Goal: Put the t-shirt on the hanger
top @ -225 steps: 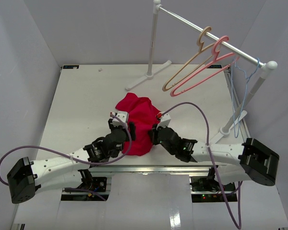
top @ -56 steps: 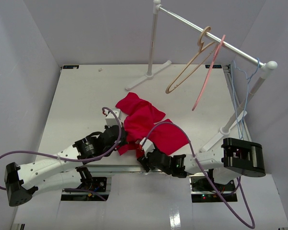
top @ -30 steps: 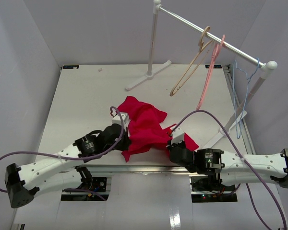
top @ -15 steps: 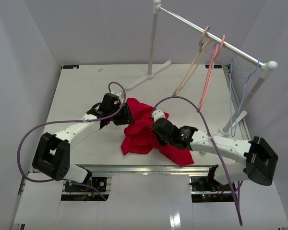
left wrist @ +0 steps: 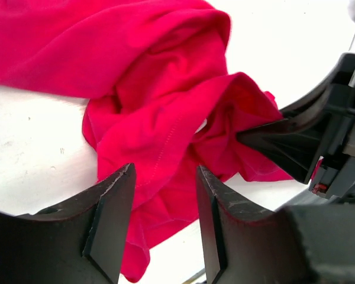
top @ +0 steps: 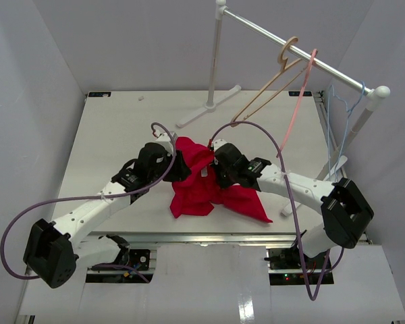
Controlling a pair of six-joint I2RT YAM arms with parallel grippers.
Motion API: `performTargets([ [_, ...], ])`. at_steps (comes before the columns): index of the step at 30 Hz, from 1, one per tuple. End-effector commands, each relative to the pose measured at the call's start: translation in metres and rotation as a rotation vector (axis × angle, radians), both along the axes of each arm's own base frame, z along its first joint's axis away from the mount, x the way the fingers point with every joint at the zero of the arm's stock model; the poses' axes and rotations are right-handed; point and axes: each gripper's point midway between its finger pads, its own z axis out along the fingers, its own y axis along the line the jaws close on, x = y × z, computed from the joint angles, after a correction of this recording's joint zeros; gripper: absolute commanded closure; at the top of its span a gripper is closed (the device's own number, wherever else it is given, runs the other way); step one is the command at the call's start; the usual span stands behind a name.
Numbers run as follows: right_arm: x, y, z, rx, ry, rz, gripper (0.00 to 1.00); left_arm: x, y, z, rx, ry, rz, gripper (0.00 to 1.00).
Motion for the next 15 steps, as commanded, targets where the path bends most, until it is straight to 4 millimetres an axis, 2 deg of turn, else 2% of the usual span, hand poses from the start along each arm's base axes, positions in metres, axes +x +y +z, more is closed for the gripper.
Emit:
performTargets([
  [1, 0.008, 0.018, 0.023, 0.094, -0.038, 0.015, 0.92, 0.004, 0.001, -0.004, 0.100, -0.055, 0.037, 0.45],
  [8, 0.006, 0.014, 0.030, 0.119, -0.057, 0.007, 0.92, 0.007, -0.007, -0.034, 0.228, -0.040, 0.077, 0.45],
  [12, 0.002, 0.010, 0.033, 0.136, -0.066, 0.006, 0.92, 0.019, -0.001, -0.045, 0.306, -0.042, 0.133, 0.45],
  [15, -0.003, 0.006, 0.034, 0.154, -0.070, 0.008, 0.92, 0.028, 0.013, -0.047, 0.364, -0.055, 0.227, 0.46],
])
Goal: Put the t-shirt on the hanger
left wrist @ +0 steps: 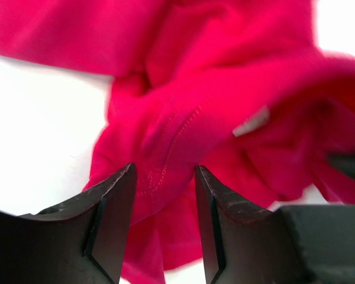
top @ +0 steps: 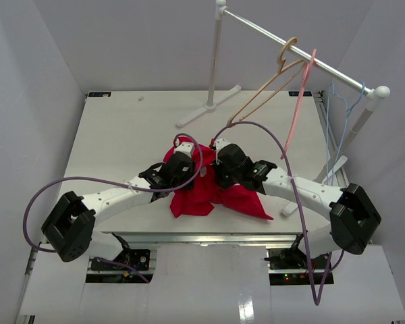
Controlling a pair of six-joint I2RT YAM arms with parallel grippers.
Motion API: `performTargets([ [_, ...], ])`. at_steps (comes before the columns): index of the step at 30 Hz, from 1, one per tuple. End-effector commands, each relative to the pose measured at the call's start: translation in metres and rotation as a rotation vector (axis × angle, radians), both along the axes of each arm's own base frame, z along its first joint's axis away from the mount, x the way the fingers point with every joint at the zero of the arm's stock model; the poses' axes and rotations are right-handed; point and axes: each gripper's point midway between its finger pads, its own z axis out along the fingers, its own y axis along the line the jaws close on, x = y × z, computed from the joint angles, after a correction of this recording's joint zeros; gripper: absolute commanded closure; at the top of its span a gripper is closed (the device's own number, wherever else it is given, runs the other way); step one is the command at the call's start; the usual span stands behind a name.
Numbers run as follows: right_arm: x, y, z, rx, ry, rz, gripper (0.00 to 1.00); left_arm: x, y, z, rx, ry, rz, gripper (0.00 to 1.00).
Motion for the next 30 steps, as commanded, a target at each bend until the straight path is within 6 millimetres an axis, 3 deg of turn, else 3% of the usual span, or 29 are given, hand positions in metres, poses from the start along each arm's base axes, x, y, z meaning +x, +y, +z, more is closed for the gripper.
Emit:
performTargets([
  [1, -0.001, 0.002, 0.021, 0.094, -0.048, -0.005, 0.92, 0.026, 0.023, 0.021, 0.077, -0.106, 0.168, 0.47],
  [5, -0.010, -0.005, 0.019, 0.114, -0.043, -0.003, 0.92, 0.031, 0.044, 0.045, 0.081, -0.182, 0.274, 0.51],
  [9, -0.023, -0.008, 0.012, 0.149, -0.032, 0.010, 0.92, 0.038, 0.050, 0.065, 0.045, -0.213, 0.293, 0.55],
  [14, -0.038, 0.001, 0.017, 0.193, -0.039, 0.044, 0.92, 0.039, 0.048, 0.062, 0.062, -0.179, 0.270, 0.56],
  [21, -0.043, 0.027, 0.056, 0.295, -0.079, 0.124, 0.92, 0.041, 0.049, 0.060, 0.095, -0.168, 0.258, 0.52],
  [30, -0.021, 0.043, 0.102, 0.336, -0.142, 0.079, 0.92, 0.037, 0.044, 0.051, 0.094, -0.127, 0.232, 0.46],
])
